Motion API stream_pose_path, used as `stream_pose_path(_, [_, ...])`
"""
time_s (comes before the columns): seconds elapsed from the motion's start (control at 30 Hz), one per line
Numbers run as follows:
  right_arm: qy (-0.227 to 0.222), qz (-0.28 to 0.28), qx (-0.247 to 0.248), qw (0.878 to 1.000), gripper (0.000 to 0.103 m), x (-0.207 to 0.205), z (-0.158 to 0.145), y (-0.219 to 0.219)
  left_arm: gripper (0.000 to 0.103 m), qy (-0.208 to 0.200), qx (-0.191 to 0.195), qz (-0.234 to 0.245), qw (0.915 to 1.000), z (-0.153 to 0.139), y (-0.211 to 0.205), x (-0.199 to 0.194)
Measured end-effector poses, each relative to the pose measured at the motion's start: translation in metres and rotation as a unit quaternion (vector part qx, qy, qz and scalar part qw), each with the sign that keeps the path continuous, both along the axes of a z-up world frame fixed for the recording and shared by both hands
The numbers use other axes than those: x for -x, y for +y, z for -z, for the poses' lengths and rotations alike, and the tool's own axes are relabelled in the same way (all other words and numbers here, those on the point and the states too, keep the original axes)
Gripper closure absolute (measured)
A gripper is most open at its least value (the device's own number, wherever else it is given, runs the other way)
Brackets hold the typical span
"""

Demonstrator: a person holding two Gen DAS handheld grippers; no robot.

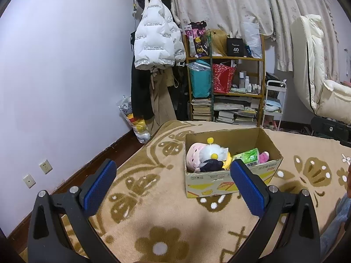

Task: Organize soft objects

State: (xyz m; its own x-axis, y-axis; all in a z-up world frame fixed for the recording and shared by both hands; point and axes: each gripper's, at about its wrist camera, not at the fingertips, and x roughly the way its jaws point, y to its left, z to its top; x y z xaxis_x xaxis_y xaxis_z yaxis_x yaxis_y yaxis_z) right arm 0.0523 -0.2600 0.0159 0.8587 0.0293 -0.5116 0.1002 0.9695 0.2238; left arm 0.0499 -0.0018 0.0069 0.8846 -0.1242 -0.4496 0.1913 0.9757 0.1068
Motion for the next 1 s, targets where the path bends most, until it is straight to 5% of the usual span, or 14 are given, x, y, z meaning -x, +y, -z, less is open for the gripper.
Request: stream_pose_path(1.0, [0.006, 0.002, -0.002, 1.000, 0.000, -0.0009, 0.0030, -0.0036, 0.000, 0.006, 0.000, -0.003, 1.0000, 0.0032, -0.0038, 0.0010])
